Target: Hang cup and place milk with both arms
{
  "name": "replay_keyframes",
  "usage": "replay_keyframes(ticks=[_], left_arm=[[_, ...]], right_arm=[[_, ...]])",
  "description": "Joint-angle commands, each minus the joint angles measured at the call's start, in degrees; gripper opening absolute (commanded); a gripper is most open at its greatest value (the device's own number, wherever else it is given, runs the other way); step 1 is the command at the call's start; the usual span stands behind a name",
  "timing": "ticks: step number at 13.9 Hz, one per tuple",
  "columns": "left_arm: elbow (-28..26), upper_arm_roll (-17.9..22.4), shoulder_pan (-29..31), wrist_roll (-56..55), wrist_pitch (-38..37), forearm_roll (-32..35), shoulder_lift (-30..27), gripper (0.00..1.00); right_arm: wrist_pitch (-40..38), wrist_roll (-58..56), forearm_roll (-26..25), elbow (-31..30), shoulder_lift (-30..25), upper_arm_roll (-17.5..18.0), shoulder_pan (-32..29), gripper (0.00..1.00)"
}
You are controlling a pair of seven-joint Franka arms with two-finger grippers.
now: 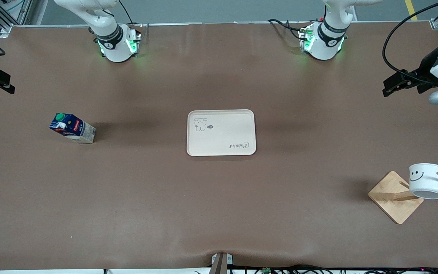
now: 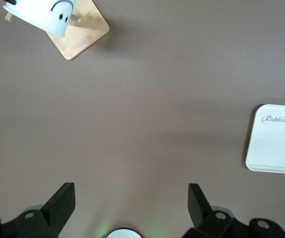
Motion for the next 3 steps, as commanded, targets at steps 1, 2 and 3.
replay_keyframes(ticks=[1,2,3], left_arm=[[-0.33,0.55,-0.01,-0.25,0.17,-0.35,-0.39,1.00],[-0.33,0.55,-0.01,-0.25,0.17,-0.26,-0.39,1.00],[-0.33,0.55,-0.01,-0.25,0.17,-0.26,-0.39,1.00]], right_arm=[[-0.50,-0.18,-0.13,0.61,-0.08,0.03,0.19,1.00],[-0.42,-0.18,-0.13,0.61,-0.08,0.03,0.10,1.00],[-0.50,-0.18,-0.13,0.61,-0.08,0.03,0.19,1.00]])
